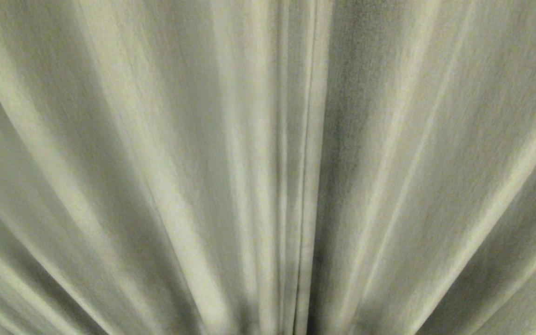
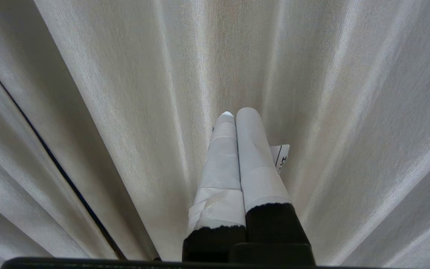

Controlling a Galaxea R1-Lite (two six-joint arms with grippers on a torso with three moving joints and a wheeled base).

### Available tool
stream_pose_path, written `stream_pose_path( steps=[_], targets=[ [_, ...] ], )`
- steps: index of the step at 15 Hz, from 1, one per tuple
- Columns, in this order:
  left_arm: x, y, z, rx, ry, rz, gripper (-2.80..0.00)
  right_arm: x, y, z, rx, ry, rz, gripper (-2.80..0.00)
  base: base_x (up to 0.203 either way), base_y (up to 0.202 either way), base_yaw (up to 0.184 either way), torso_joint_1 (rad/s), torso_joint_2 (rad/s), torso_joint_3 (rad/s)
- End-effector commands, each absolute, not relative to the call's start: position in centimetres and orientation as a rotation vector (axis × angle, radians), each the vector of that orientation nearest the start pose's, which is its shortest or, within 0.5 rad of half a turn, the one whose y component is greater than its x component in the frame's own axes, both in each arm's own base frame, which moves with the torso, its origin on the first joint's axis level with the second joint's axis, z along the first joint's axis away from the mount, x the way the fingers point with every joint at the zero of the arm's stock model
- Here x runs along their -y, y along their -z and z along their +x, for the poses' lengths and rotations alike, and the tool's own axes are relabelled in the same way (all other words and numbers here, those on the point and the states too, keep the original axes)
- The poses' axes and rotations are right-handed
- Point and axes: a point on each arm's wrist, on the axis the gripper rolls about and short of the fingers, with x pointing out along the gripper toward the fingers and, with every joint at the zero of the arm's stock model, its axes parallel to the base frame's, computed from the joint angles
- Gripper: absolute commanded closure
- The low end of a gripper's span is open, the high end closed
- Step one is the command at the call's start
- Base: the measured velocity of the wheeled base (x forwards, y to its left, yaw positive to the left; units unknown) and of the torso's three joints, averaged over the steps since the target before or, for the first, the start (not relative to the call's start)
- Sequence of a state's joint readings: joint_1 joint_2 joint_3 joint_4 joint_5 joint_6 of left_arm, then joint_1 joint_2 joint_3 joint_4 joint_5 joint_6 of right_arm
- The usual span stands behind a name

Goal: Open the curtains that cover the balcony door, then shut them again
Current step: Pull the outer curtains open on both sides

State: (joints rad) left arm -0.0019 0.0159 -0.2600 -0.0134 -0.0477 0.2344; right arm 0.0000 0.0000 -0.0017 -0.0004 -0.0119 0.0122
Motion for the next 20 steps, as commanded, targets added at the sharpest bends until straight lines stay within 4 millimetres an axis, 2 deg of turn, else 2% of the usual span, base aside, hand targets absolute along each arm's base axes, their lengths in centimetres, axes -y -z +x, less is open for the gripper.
stream_pose_path(
  steps=[1,4,9,12,14,18,20],
  targets=[
    [0.2,-16.3,-5.0,0.185,0.097,0.230,0.00,0.0,-7.6,-2.3,0.002,0.012,0.012,0.00,0.000,0.000,0.000,0.000,0.00,0.000],
    [0.6,-19.7,-3.4,0.071,0.324,0.205,0.00,0.0,-7.6,-2.3,0.002,0.012,0.012,0.00,0.000,0.000,0.000,0.000,0.00,0.000],
    [1.3,-25.0,1.3,-0.099,0.694,0.181,0.00,0.0,-7.6,-2.3,0.002,0.012,0.012,0.00,0.000,0.000,0.000,0.000,0.00,0.000],
    [2.6,-26.1,3.8,-0.173,0.838,0.187,0.00,0.0,-7.6,-2.3,0.002,0.012,0.012,0.00,0.000,0.000,0.000,0.000,0.00,0.000],
    [3.3,-26.6,4.5,-0.173,0.916,0.191,0.00,0.0,-7.6,-2.3,0.002,0.012,0.012,0.00,0.000,0.000,0.000,0.000,0.00,0.000],
    [4.8,-28.0,6.3,-0.185,0.987,0.207,0.00,0.0,-7.6,-2.3,0.002,0.012,0.012,0.00,0.000,0.000,0.000,0.000,0.00,0.000],
    [6.0,-29.0,7.9,-0.193,1.010,0.233,0.00,0.0,-7.6,-2.3,0.003,0.012,0.012,0.00,0.000,0.000,0.000,0.000,0.00,0.000]
  ],
)
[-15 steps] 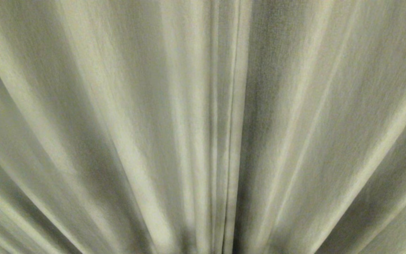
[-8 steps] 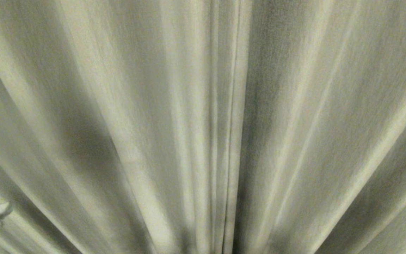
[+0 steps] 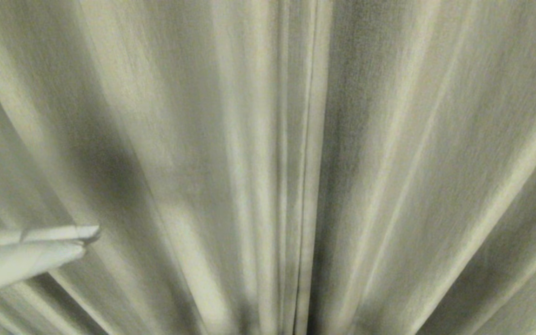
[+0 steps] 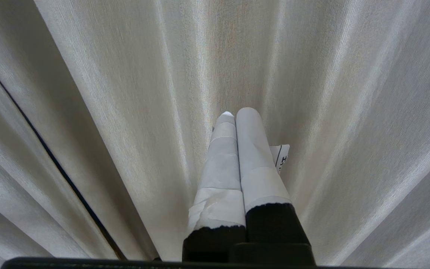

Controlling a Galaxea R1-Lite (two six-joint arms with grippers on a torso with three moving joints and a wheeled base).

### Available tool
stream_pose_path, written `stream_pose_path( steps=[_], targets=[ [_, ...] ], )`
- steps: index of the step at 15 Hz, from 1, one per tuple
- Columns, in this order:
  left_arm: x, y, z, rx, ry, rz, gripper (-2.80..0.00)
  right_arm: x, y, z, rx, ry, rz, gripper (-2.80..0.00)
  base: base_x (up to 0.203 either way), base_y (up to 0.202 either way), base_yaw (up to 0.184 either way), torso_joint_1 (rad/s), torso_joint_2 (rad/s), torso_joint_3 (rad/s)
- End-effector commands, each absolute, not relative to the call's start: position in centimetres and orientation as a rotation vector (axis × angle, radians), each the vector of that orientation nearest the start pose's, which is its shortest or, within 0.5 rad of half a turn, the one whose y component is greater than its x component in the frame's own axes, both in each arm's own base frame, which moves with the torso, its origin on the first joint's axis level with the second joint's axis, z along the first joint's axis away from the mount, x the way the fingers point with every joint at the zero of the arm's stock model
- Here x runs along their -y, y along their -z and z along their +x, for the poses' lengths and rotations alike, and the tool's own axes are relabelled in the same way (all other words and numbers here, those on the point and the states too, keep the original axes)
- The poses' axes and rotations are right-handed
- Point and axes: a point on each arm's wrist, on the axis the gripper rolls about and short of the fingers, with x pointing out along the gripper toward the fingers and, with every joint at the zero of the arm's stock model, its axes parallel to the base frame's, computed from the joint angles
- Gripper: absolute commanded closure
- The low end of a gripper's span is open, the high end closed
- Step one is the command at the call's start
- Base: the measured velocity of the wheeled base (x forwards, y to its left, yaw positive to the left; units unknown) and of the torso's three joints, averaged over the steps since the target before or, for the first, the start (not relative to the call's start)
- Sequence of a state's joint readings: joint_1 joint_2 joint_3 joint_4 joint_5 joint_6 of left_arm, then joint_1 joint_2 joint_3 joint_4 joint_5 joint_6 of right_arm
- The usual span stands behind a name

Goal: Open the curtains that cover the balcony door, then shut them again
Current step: Pull the outer curtains open on both sides

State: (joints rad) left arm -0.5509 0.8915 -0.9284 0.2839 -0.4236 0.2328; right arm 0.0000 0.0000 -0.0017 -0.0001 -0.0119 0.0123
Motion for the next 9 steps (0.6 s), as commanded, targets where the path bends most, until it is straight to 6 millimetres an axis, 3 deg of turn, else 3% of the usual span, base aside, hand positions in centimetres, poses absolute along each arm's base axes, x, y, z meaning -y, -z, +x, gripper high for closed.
stream_pose_path(
  steps=[1,9],
  targets=[
    [6.6,-29.3,8.7,-0.200,1.015,0.243,0.00,0.0,-7.6,-2.3,0.002,0.012,0.012,0.00,0.000,0.000,0.000,0.000,0.00,0.000],
    [11.7,-31.6,13.5,-0.228,1.056,0.273,0.00,0.0,-7.6,-2.3,0.002,0.012,0.012,0.00,0.000,0.000,0.000,0.000,0.00,0.000]
  ],
)
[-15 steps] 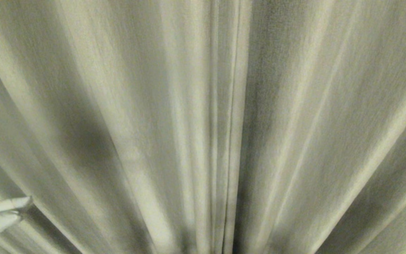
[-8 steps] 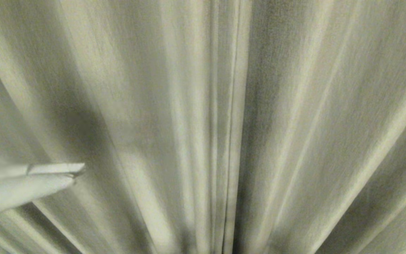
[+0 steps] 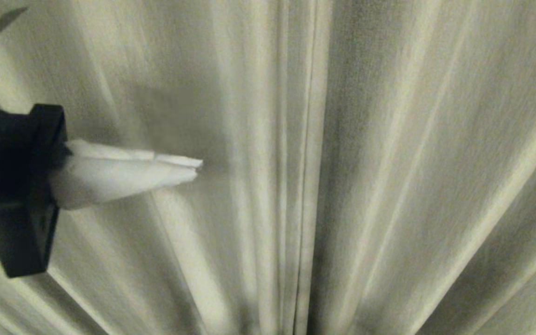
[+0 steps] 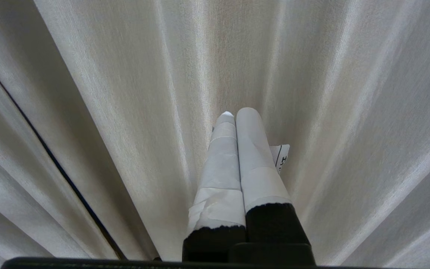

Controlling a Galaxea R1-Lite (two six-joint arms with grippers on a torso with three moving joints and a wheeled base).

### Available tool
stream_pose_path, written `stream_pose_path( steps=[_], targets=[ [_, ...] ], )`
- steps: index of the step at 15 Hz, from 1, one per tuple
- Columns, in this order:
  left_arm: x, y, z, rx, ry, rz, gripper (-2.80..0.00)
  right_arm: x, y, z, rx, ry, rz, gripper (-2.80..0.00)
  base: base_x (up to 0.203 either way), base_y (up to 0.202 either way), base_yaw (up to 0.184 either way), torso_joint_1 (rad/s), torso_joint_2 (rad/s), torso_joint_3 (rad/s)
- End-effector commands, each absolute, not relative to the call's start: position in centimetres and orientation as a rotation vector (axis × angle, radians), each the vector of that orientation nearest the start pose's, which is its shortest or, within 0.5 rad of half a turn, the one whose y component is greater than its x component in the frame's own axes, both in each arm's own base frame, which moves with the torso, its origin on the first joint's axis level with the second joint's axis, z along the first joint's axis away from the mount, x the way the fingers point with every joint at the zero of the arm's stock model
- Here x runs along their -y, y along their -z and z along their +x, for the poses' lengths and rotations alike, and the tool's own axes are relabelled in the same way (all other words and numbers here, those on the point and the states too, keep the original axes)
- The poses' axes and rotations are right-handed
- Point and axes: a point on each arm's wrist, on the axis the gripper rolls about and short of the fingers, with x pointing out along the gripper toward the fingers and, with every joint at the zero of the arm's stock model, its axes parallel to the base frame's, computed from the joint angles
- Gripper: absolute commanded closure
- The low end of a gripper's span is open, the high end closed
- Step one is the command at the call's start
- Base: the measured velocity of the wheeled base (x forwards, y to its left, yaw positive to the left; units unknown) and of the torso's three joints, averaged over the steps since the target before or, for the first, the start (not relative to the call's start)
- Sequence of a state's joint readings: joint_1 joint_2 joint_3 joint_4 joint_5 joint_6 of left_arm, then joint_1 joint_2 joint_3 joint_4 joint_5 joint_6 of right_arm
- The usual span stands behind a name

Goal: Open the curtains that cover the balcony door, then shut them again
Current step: Pull the outer curtains open on both sides

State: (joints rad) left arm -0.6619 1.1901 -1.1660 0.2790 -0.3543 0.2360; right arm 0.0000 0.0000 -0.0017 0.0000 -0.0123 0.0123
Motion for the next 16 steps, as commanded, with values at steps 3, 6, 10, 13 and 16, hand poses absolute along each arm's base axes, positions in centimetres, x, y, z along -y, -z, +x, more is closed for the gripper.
stream_pose_path(
  steps=[3,6,10,13,16],
  targets=[
    [14.7,-32.2,13.9,-0.254,0.953,0.268,0.00,0.0,-7.6,-2.3,0.002,0.012,0.012,0.00,0.000,0.000,0.000,0.000,0.00,0.000],
    [17.9,-32.9,14.7,-0.268,0.788,0.245,0.00,0.0,-7.6,-2.3,0.002,0.012,0.012,0.00,0.000,0.000,0.000,0.000,0.00,0.000],
    [20.0,-33.9,15.2,-0.264,0.747,0.178,0.00,0.0,-7.6,-2.3,0.002,0.012,0.012,0.00,0.000,0.000,0.000,0.000,0.00,0.000],
    [21.1,-34.4,15.2,-0.251,0.765,0.158,0.00,0.0,-7.6,-2.3,0.002,0.012,0.012,0.00,0.000,0.000,0.000,0.000,0.00,0.000],
    [21.6,-34.3,15.1,-0.256,0.781,0.164,0.00,0.0,-7.6,-2.3,0.002,0.012,0.012,0.00,0.000,0.000,0.000,0.000,0.00,0.000]
  ],
)
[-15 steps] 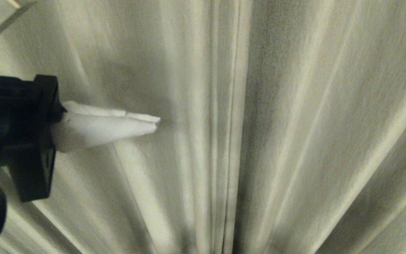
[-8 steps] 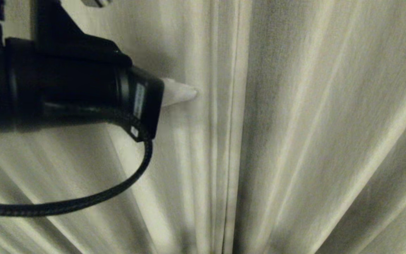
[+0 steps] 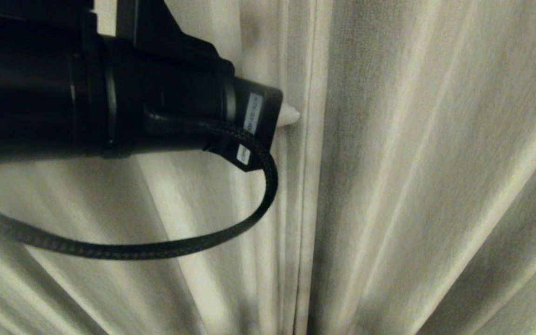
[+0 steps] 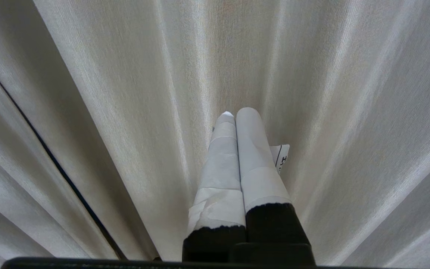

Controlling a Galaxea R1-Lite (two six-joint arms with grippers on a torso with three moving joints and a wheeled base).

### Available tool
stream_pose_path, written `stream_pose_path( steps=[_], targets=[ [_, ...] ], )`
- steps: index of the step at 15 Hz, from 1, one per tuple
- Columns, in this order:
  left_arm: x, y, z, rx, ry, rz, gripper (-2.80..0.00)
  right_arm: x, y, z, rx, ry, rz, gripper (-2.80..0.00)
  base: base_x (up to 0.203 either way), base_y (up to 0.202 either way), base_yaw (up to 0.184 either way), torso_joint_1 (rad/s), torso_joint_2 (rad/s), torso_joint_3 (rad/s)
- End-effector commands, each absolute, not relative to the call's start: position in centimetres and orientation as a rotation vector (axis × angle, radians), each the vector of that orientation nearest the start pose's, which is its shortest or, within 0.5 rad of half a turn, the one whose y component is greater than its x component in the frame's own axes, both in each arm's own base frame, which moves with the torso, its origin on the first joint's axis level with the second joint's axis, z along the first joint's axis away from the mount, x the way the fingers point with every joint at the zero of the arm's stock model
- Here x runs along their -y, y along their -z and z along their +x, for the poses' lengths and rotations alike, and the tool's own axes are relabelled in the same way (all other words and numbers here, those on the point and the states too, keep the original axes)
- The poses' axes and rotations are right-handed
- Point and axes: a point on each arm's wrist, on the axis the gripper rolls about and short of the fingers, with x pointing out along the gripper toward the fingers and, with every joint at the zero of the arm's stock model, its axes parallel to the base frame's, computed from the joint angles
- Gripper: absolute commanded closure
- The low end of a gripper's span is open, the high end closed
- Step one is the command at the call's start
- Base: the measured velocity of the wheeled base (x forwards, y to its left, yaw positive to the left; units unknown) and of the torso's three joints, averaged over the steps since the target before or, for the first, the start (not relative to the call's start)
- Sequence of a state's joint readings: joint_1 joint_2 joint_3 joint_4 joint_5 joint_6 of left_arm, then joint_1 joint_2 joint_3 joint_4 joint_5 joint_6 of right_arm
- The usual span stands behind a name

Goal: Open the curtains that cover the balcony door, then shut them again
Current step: Pull the outer curtains open on both sides

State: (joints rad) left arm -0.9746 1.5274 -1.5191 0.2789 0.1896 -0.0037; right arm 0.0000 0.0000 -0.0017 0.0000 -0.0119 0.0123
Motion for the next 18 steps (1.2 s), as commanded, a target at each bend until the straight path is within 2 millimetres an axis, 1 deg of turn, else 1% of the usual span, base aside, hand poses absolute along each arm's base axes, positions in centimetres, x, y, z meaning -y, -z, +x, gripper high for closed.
stream_pose_path(
  steps=[1,4,7,9,11,12,15,18],
  targets=[
    [21.6,-34.2,15.0,-0.257,0.783,0.163,-2.80,0.0,-7.6,-2.3,0.002,0.012,0.012,0.00,0.000,0.000,0.000,0.000,0.00,0.000],
    [21.5,-34.3,14.8,-0.261,0.786,0.147,-2.80,0.0,-7.6,-2.3,0.002,0.012,0.012,0.00,0.000,0.000,0.000,0.000,0.00,0.000],
    [20.8,-34.3,14.4,-0.262,0.785,0.131,-2.80,0.0,-7.6,-2.3,0.002,0.012,0.012,0.00,0.000,0.000,0.000,0.000,0.00,0.000],
    [20.3,-33.8,14.0,-0.221,0.791,0.093,-2.80,0.0,-7.6,-2.3,0.002,0.012,0.012,0.00,0.000,0.000,0.000,0.000,0.00,0.000],
    [20.2,-33.2,13.7,-0.133,0.799,0.032,-2.80,0.0,-7.6,-2.3,0.002,0.012,0.012,0.00,0.000,0.000,0.000,0.000,0.00,0.000],
    [19.7,-33.0,13.3,-0.115,0.803,0.020,-2.80,0.0,-7.6,-2.3,0.002,0.012,0.012,0.00,0.000,0.000,0.000,0.000,0.00,0.000],
    [18.6,-32.6,12.5,-0.106,0.802,0.016,-2.80,0.0,-7.6,-2.3,0.003,0.012,0.012,0.00,0.000,0.000,0.000,0.000,0.00,0.000],
    [18.4,-32.7,12.4,-0.101,0.801,0.013,-2.80,0.0,-7.6,-2.3,0.002,0.012,0.012,0.00,0.000,0.000,0.000,0.000,0.00,0.000]
  ],
)
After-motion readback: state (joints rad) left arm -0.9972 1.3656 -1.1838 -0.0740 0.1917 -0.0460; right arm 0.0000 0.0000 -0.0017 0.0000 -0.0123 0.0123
